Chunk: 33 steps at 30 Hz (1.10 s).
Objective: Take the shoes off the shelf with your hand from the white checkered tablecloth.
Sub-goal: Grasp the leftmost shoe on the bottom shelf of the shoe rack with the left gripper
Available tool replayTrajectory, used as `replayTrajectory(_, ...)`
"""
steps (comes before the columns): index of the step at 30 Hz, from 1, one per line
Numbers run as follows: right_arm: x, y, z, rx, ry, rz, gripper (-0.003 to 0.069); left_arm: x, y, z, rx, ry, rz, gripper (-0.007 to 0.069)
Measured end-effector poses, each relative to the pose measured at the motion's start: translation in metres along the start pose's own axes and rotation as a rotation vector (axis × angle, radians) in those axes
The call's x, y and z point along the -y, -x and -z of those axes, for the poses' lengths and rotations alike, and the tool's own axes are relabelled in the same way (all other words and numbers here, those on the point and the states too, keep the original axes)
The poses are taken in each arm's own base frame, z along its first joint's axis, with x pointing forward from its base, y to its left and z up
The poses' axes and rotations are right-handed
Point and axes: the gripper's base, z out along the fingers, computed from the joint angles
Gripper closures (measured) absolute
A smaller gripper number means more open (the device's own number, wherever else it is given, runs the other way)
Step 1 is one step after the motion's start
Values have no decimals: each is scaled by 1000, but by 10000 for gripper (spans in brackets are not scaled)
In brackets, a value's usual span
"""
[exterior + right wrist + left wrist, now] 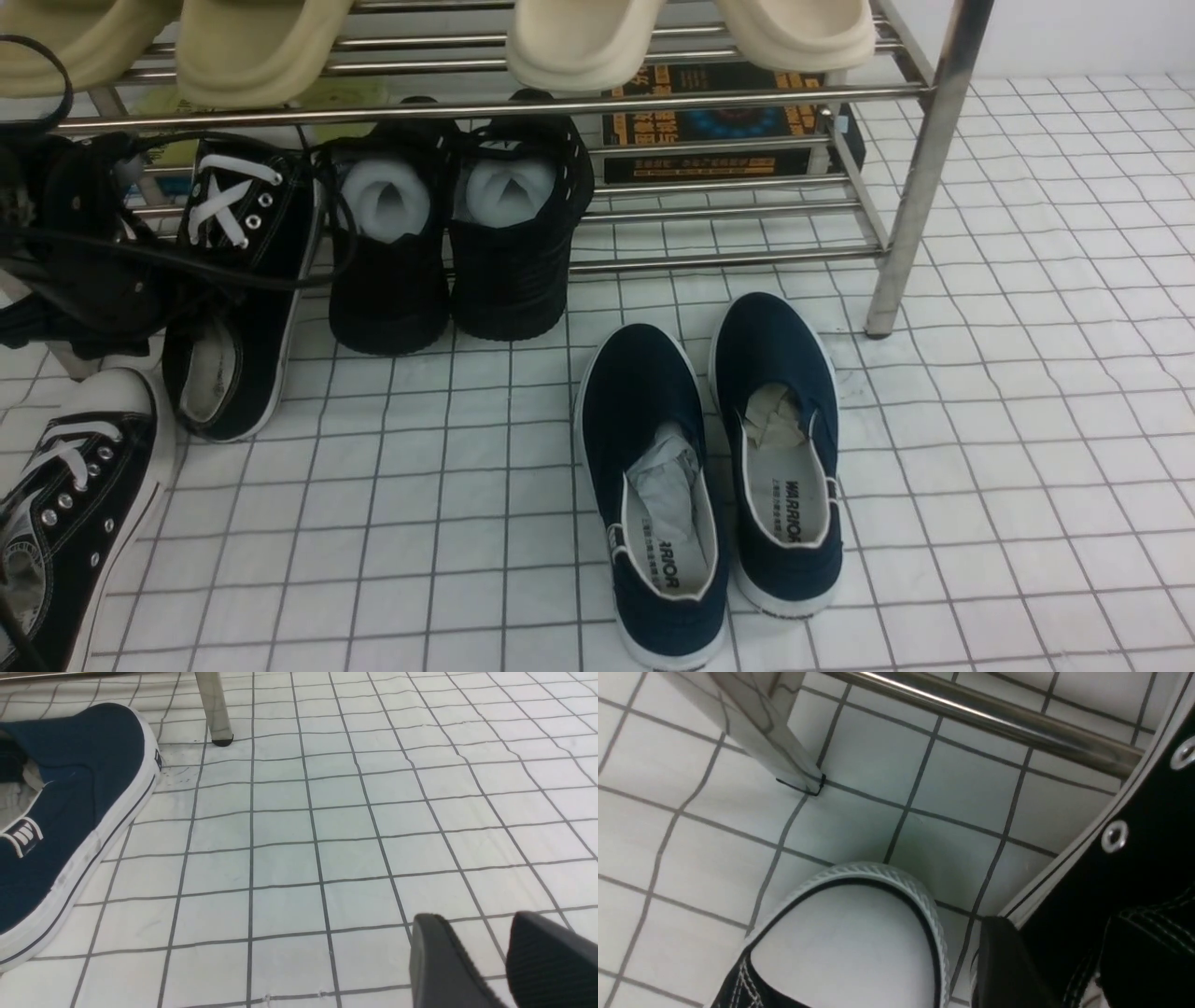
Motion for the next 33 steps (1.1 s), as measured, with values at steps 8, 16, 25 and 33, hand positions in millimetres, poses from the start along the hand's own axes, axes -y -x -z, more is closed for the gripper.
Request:
replayTrajectory(8,0,0,0,0,0,0,420,3,1,-1,5,-8,-5,596)
replayTrajectory(16,0,0,0,0,0,0,420,0,0,8,-21,17,-13,623)
replayTrajectory(25,0,0,0,0,0,0,420,-4,5,41,18,23,-8,620)
replayTrajectory(33,0,0,0,0,0,0,420,-5,3,41,-4,35,-7,620)
